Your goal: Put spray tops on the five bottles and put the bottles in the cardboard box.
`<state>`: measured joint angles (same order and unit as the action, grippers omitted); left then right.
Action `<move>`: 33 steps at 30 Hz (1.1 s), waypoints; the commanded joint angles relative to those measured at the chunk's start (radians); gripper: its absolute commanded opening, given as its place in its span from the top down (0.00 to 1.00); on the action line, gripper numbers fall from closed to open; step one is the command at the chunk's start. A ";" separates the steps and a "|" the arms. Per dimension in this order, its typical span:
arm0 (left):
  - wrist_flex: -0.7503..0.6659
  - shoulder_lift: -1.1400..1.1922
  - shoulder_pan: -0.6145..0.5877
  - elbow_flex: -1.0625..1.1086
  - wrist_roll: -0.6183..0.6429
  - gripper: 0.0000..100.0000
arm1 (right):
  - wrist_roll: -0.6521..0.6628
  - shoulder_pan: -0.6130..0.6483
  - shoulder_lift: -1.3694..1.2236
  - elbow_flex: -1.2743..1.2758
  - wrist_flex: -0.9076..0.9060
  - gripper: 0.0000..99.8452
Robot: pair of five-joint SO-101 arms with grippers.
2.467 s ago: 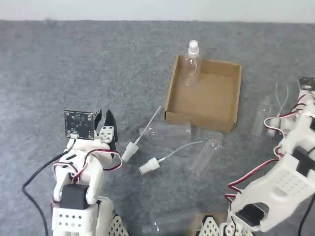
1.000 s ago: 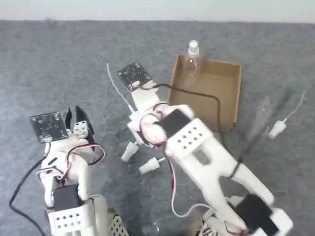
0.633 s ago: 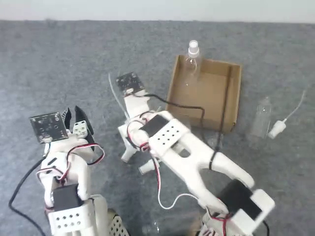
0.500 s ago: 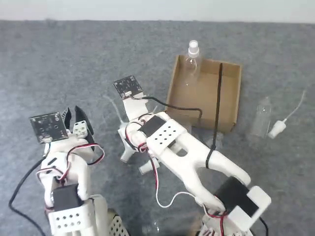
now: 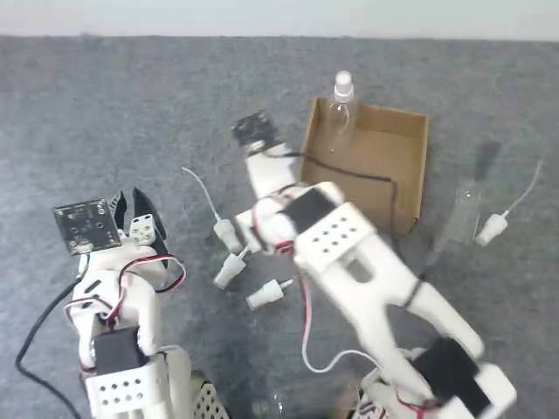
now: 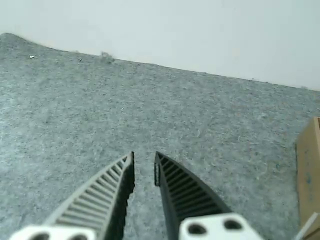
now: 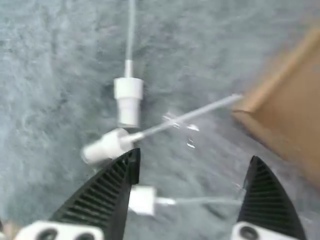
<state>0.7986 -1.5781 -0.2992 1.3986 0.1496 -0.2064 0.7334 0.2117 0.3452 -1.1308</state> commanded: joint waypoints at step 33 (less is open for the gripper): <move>-0.025 -0.012 0.032 -0.004 0.005 0.94 | 0.423 -1.279 -0.191 -0.270 -0.105 0.71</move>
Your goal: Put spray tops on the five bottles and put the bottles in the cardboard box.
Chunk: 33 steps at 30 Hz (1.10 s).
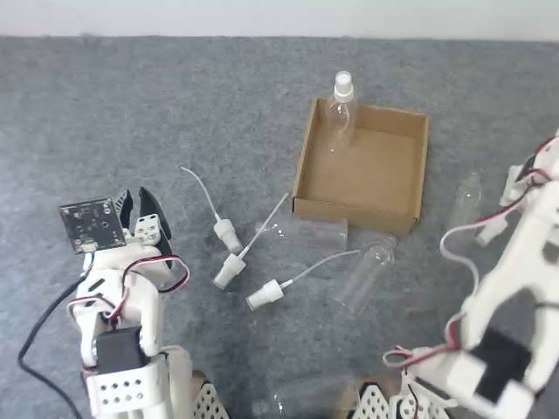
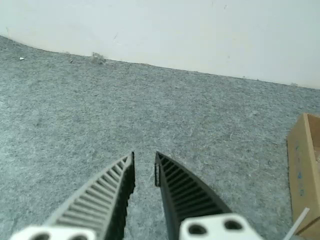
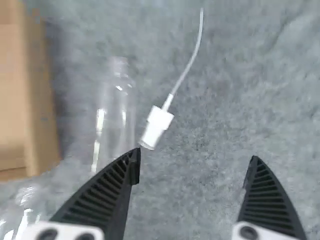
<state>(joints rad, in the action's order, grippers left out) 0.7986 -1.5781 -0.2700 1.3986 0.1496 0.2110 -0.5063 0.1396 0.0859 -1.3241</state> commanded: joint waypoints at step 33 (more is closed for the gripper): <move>-0.025 -0.012 0.005 -0.002 0.005 0.94 | -0.204 -0.056 -0.538 -0.037 0.305 0.90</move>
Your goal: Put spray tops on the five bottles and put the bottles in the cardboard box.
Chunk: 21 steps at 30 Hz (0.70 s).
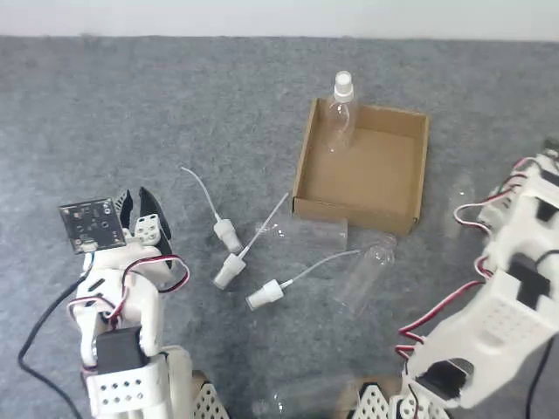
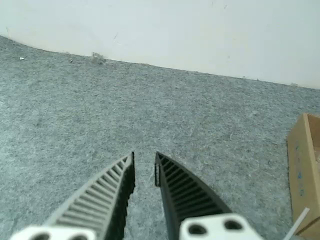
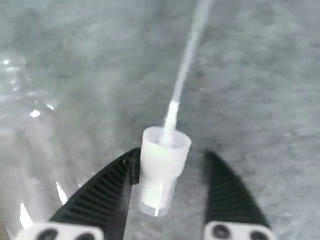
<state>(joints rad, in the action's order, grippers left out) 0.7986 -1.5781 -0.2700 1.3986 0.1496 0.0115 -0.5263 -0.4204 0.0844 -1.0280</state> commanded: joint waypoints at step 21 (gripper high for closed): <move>-0.025 -0.012 0.005 -0.001 0.005 0.94 | -0.006 0.602 0.900 -0.063 -0.483 0.99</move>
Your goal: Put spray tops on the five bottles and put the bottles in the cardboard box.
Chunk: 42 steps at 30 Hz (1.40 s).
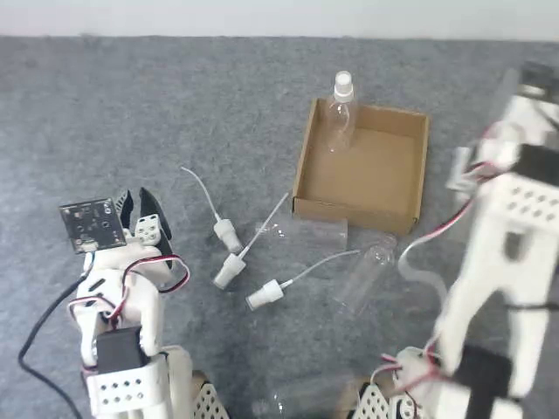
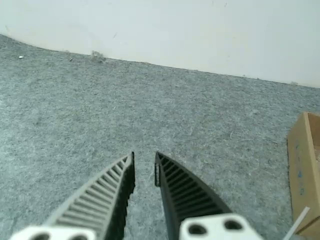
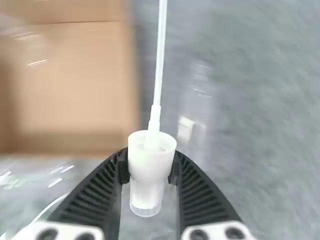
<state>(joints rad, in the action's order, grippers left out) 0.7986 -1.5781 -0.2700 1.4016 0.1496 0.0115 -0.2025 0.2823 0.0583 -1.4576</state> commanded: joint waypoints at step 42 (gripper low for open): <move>-0.025 -0.012 0.005 -0.004 0.005 0.94 | -0.141 1.135 -0.381 0.273 0.763 0.99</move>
<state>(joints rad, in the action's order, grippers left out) 0.7986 -1.5781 -0.2700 1.4016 0.1496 -0.1112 0.9237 -0.1135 0.3406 -0.7089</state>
